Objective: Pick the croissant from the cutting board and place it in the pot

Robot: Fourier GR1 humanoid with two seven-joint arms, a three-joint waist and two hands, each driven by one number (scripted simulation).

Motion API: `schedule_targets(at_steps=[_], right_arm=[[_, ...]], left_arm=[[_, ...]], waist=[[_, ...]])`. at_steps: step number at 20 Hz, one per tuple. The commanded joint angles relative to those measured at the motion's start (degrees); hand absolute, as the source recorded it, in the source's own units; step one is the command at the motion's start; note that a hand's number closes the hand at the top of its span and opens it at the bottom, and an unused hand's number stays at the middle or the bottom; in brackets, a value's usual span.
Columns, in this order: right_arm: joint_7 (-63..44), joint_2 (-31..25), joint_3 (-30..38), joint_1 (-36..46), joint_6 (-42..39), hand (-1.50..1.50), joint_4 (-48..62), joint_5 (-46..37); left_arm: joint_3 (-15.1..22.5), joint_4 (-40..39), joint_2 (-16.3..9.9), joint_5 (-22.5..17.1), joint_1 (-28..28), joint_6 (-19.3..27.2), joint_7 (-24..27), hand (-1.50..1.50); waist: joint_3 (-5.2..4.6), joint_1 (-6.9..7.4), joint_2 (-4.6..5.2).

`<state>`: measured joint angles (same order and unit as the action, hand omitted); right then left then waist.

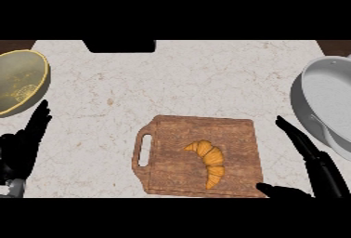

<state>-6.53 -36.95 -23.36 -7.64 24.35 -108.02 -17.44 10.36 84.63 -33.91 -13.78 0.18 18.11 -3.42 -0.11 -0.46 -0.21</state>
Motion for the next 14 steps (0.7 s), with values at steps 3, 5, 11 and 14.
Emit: schedule_targets(at_steps=[3,5,11,14], right_arm=[[-20.8,-4.7,-2.3,7.3,-12.9,-1.50,-9.4,-3.6],[-27.1,-2.5,-5.3,12.8,-17.6,-1.50,-7.7,-3.8],[-42.9,0.1,-11.6,24.4,-33.6,-1.50,-2.6,-0.3],[-48.8,4.8,-15.1,27.9,-39.0,-1.50,1.1,2.1]], left_arm=[[0.6,2.0,0.9,2.1,1.6,0.4,0.3,0.00],[0.0,-0.3,1.4,0.9,1.5,-1.7,2.3,0.00],[0.8,-1.4,1.7,2.0,-1.7,-1.9,-0.2,0.00],[0.5,1.5,1.3,2.0,-0.3,-1.6,-1.6,0.00]], waist=[[-0.03,1.12,0.08],[-0.10,1.86,0.33],[-0.18,3.09,0.71],[-0.03,3.09,0.44]])
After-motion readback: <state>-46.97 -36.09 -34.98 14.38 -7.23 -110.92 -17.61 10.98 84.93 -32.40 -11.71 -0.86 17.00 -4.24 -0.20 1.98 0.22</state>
